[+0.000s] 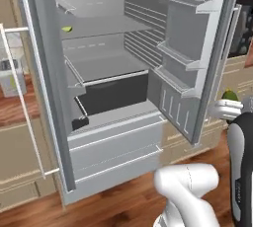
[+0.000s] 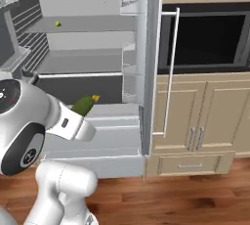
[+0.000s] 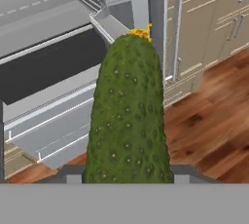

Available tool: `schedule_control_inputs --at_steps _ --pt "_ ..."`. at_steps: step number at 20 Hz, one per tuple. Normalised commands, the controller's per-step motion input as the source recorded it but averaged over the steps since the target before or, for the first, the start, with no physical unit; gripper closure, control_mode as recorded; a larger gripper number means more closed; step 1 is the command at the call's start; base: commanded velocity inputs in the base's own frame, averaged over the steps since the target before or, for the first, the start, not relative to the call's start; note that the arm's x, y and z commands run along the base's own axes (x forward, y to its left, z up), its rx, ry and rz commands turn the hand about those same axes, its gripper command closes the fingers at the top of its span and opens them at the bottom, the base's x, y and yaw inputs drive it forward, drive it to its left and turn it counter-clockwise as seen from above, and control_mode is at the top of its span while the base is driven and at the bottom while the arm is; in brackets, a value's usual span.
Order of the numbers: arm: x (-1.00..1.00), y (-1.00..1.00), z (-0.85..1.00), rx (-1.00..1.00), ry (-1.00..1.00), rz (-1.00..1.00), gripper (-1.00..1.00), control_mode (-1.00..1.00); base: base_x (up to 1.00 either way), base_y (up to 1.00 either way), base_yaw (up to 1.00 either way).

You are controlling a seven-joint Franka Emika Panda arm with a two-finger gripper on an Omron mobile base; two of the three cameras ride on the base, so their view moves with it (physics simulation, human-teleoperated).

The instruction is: Gather the lemon wedge and cucumber from the fridge and place them on a tray on the dining counter. Then gather the fish and steak from the fridge and place them on the other tray.

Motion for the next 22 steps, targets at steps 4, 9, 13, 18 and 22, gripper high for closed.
schedule_control_inputs --at_steps 4,9,13,18,22 --pt "0.0 0.0 0.0 0.0 0.0 0.0 1.0 1.0 -0.39 -0.13 -0.56" --pt "0.0 0.0 0.0 0.0 0.0 0.0 1.0 1.0 -0.12 -0.25 -0.57" --pt "0.0 0.0 0.0 0.0 0.0 0.0 1.0 1.0 0.12 -0.35 -0.54" --pt "0.0 0.0 0.0 0.0 0.0 0.0 1.0 1.0 0.38 -0.39 -0.5" --pt "0.0 0.0 0.0 0.0 0.0 0.0 1.0 1.0 0.54 -0.45 -0.46"
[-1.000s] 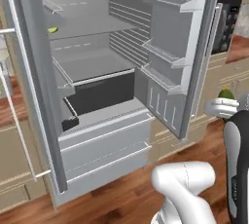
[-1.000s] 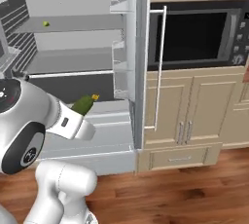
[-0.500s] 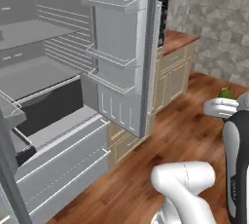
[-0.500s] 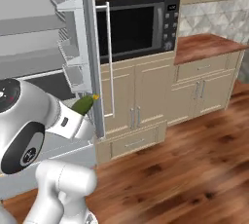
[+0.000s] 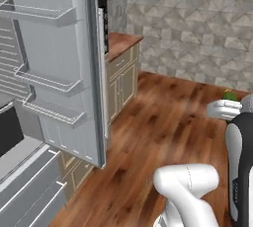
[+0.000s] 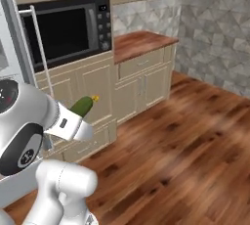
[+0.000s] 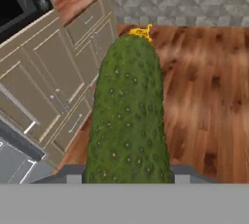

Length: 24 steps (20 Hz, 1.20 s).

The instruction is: Gather the lemon wedge and cucumber from the fridge and place them on a tray on the dining counter. Then gather the fish and steak from the fridge and place them on the other tray.

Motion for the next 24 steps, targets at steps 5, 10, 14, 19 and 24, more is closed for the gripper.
schedule_control_inputs --at_steps 5,10,14,19,24 --pt "0.0 0.0 0.0 0.0 0.0 0.0 1.0 1.0 0.68 -0.4 -0.43" --pt "0.0 0.0 0.0 0.0 0.0 0.0 1.0 1.0 0.75 -0.32 -0.43" --pt "0.0 0.0 0.0 0.0 0.0 0.0 1.0 1.0 0.8 -0.24 -0.43" --pt "0.0 0.0 0.0 0.0 0.0 0.0 1.0 1.0 0.88 -0.13 -0.43" --pt "0.0 0.0 0.0 0.0 0.0 0.0 1.0 1.0 0.85 0.02 -0.47"
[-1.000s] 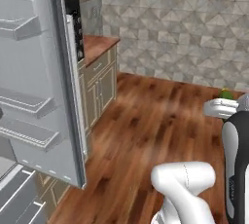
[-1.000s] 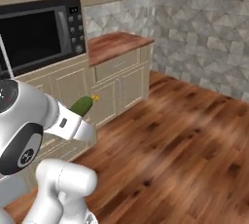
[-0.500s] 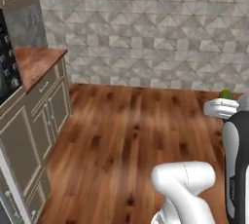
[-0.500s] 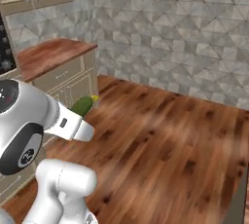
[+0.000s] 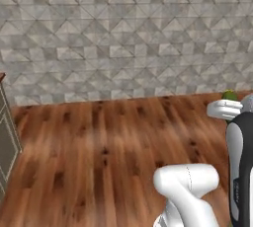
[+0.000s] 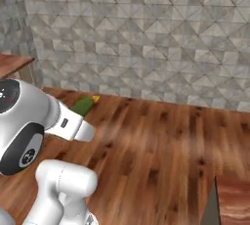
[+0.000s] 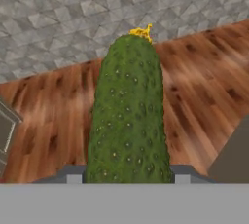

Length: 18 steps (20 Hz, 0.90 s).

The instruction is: Gather the lemon wedge and cucumber from the fridge and place them on a tray on the dining counter. Then gather the fish and steak from the fridge and place them on the other tray.

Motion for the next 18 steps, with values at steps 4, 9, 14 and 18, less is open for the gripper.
schedule_control_inputs --at_steps 4,9,14,18 --pt "0.0 0.0 0.0 0.0 0.0 0.0 1.0 1.0 0.7 0.22 -0.53" --pt "0.0 0.0 0.0 0.0 0.0 0.0 1.0 1.0 0.65 0.34 -0.56" --pt "0.0 0.0 0.0 0.0 0.0 0.0 1.0 1.0 0.65 0.49 -0.57" --pt "0.0 0.0 0.0 0.0 0.0 0.0 1.0 1.0 0.7 0.55 -0.54"
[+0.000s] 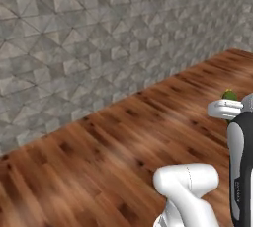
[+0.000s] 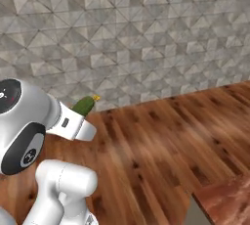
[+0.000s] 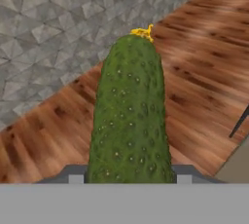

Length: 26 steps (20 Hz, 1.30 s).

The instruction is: Gather the lemon wedge and cucumber from the fridge and place them on a tray on the dining counter. Then gather the fish and steak from the fridge and place them on the other tray.

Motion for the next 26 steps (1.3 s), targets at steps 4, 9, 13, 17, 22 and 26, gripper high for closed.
schedule_control_inputs --at_steps 4,9,13,17,22,26 --pt "0.0 0.0 0.0 0.0 0.0 0.0 1.0 1.0 0.71 0.59 -0.53" --pt "0.0 0.0 0.0 0.0 0.0 0.0 1.0 1.0 0.73 0.58 -0.52" --pt "0.0 0.0 0.0 0.0 0.0 0.0 1.0 1.0 0.74 0.56 -0.53" --pt "0.0 0.0 0.0 0.0 0.0 0.0 1.0 1.0 0.76 0.57 -0.52" --pt "0.0 0.0 0.0 0.0 0.0 0.0 1.0 1.0 0.79 0.59 -0.51" --pt "0.0 0.0 0.0 0.0 0.0 0.0 1.0 1.0 0.88 0.56 -0.49"
